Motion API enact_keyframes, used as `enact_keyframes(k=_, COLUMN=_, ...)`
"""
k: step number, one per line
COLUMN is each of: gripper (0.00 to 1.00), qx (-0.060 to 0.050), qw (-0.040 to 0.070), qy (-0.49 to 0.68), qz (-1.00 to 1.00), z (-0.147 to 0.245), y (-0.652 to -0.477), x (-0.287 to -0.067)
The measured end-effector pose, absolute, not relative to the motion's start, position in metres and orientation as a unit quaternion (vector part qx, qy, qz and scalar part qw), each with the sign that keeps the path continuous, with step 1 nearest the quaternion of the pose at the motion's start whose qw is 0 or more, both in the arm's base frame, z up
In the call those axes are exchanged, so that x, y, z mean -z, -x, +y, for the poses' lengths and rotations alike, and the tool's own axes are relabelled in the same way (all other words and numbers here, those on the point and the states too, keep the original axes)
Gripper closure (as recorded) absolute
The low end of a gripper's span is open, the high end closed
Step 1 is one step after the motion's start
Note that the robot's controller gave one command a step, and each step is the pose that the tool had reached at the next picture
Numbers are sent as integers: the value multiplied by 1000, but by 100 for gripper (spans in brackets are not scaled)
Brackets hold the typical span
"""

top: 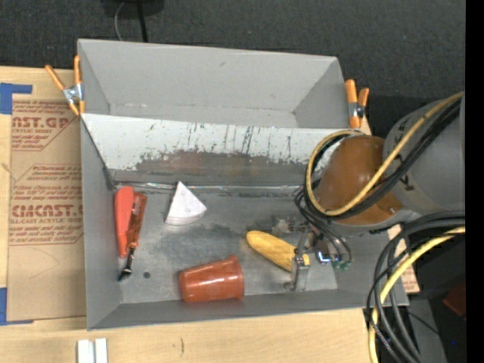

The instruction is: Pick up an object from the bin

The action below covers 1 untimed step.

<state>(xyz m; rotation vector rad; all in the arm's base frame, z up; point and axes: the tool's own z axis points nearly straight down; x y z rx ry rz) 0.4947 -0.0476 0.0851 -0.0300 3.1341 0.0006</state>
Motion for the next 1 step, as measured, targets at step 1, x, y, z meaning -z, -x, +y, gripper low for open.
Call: enact_keyframes(k=1, gripper=100, qx=-1, qw=4, qy=-43, qz=999, z=-54, y=-481, x=-79)
